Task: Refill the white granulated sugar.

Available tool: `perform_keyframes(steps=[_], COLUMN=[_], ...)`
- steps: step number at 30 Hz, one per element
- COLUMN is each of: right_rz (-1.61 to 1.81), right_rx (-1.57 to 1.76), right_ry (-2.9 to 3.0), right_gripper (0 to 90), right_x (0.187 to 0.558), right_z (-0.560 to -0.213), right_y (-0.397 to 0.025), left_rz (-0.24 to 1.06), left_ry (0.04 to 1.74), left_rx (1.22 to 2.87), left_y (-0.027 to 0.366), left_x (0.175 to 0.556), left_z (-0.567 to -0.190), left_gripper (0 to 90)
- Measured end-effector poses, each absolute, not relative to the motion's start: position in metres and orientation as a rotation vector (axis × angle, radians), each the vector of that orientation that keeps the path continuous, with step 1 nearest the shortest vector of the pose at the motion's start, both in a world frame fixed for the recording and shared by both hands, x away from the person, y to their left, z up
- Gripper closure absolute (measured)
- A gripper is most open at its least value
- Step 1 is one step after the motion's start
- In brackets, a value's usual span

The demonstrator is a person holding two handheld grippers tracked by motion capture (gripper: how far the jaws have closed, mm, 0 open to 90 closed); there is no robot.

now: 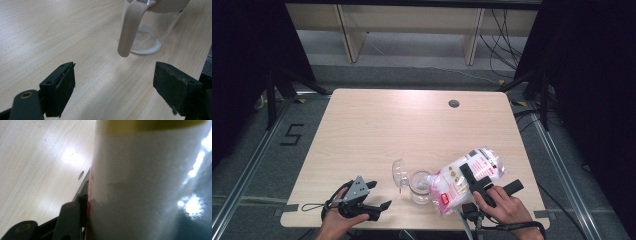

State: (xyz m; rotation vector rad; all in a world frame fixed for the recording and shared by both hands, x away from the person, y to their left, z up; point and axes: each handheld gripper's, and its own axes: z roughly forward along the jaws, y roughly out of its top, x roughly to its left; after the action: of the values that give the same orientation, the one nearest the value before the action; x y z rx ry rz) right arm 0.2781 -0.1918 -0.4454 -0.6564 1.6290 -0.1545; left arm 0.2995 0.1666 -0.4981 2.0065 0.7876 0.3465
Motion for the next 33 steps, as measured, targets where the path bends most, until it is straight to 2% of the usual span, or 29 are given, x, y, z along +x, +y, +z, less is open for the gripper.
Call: perform_keyframes(steps=[33], right_rz=[-0.116], right_rx=[-0.615], right_ry=[1.640], right_gripper=[54.5], right_x=[0.2766], right_z=[-0.4440], right_y=[-0.1903], left_rz=[0.340], left_ry=[0.793], left_rx=[2.002], left_y=[0.1665], left_x=[0.2996], left_z=[-0.4983], left_gripper=[17.5])
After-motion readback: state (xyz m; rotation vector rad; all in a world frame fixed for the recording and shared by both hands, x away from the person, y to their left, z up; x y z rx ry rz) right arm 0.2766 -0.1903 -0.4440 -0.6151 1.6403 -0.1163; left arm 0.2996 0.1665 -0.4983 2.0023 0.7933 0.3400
